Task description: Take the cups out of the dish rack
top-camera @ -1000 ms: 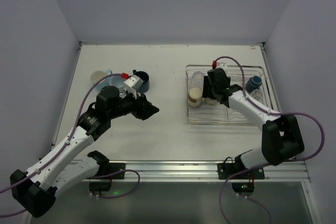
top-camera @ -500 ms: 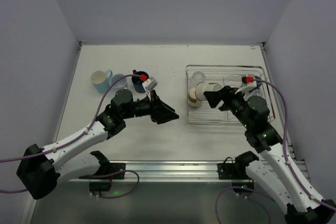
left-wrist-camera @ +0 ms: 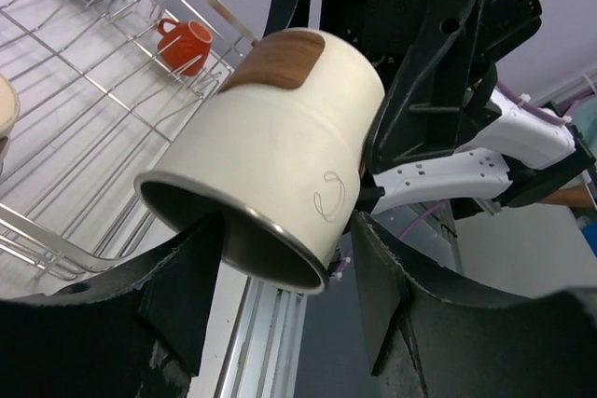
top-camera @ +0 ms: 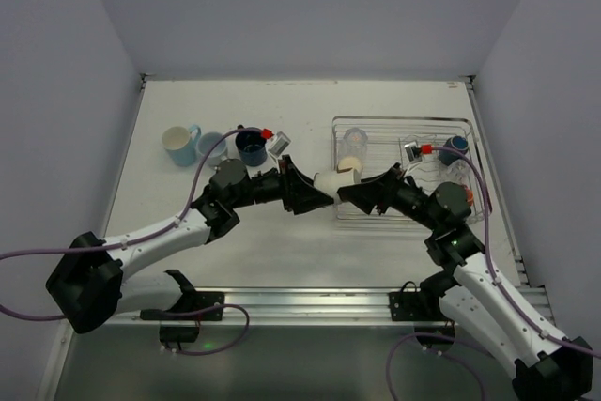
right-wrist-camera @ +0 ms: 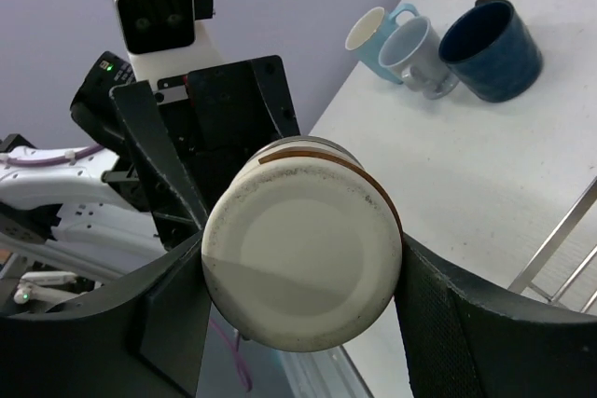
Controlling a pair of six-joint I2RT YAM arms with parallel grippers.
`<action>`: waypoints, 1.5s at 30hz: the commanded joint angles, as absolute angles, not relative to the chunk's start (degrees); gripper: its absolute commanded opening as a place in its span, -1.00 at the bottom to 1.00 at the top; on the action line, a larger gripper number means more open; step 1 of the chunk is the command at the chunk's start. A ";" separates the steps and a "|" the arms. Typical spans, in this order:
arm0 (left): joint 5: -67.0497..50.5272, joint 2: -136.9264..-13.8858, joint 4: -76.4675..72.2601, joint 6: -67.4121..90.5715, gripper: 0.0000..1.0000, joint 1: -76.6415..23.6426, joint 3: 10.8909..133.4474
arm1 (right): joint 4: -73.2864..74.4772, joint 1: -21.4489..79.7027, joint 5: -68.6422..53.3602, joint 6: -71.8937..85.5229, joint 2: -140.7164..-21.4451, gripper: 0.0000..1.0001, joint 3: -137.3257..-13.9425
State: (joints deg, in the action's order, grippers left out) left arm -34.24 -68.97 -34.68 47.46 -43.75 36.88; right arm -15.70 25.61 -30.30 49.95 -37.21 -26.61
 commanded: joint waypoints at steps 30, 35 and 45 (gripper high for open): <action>9.05 -60.10 36.64 25.49 -1.00 -32.43 48.42 | -9.67 26.63 -20.13 43.60 -37.53 0.98 -25.84; 18.89 -66.79 43.85 22.86 -1.00 -29.98 54.75 | -7.13 26.63 -21.27 42.28 -37.71 0.98 -25.93; 14.68 -78.83 37.62 20.13 -1.00 -18.55 54.67 | -3.43 26.54 -20.56 39.11 -35.33 0.98 -24.70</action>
State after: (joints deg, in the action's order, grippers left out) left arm 14.83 -76.66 39.42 22.59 -19.73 52.42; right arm -4.45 26.41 -21.50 41.21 -36.25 -23.55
